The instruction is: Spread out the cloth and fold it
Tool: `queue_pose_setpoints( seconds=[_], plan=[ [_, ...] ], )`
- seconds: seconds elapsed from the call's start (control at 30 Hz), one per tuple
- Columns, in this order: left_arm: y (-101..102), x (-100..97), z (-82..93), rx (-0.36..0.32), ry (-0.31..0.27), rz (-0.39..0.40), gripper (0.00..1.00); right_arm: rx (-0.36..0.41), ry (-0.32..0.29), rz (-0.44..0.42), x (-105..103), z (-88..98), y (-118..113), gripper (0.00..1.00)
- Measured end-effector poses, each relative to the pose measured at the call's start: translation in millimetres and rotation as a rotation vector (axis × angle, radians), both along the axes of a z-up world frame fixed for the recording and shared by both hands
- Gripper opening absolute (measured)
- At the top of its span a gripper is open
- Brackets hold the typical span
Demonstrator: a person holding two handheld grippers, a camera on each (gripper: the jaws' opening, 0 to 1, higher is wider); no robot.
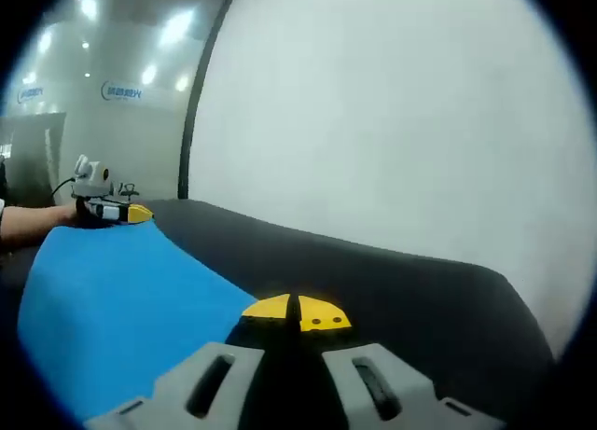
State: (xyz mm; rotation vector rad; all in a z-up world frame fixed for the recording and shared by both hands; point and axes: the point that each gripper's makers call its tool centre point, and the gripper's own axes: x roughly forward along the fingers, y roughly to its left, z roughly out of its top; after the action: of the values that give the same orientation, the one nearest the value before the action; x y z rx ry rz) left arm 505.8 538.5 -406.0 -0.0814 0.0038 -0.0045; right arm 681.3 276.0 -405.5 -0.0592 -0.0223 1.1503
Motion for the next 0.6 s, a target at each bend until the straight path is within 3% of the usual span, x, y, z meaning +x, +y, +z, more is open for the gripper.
queue_pose_setpoints(
  seconds=[0.03, 0.07, 0.13, 0.2, 0.23, 0.3, 0.37, 0.43, 0.47, 0.5, 0.6],
  plan=[
    [0.8, -2.4, 9.3, -0.055, -0.049, -0.005, 0.0, 0.036, 0.013, 0.001, 0.1, 7.4, -6.0, 0.0],
    [0.2, -3.9, 9.6, -0.092, -0.049, 0.007, 0.0, 0.045, 0.016, -0.001, 1.1, 9.7, -9.8, 0.0],
    [8.7, -1.7, -3.2, -0.06, 0.005, 0.065, 0.0, 0.032, 0.022, -0.007, 3.2, 5.5, -10.9, 0.0],
    [3.4, 5.6, -17.9, 0.042, 0.08, 0.07, 0.0, -0.075, 0.021, -0.02, 7.3, -16.1, -8.3, 0.0],
    [-0.7, 8.0, -18.3, 0.089, 0.083, 0.068, 0.0, -0.11, -0.001, -0.02, 9.8, -22.5, -6.4, 0.0],
    [-1.4, 12.1, -26.7, 0.117, 0.12, 0.08, 0.0, -0.101, 0.019, -0.017, 9.1, -24.7, -3.4, 0.0],
    [-0.8, 14.3, -42.0, 0.166, 0.194, 0.091, 0.0, -0.116, 0.042, -0.018, 11.2, -29.9, -2.6, 0.0],
    [-4.8, 18.0, -61.6, 0.248, 0.274, 0.103, 0.0, -0.226, 0.062, -0.03, 11.3, -52.9, -2.5, 0.0],
    [-5.6, 21.5, -57.0, 0.284, 0.231, 0.109, 0.01, -0.286, 0.011, -0.063, 15.7, -58.1, -4.1, 0.0],
    [-6.0, 20.6, -53.9, 0.324, 0.235, 0.097, 0.01, -0.297, -0.038, -0.095, 19.2, -54.5, -4.9, 0.0],
    [5.3, 15.4, -49.6, 0.185, 0.214, 0.128, 0.11, -0.231, 0.037, -0.101, 18.9, -51.2, -8.5, 0.06]
  ],
)
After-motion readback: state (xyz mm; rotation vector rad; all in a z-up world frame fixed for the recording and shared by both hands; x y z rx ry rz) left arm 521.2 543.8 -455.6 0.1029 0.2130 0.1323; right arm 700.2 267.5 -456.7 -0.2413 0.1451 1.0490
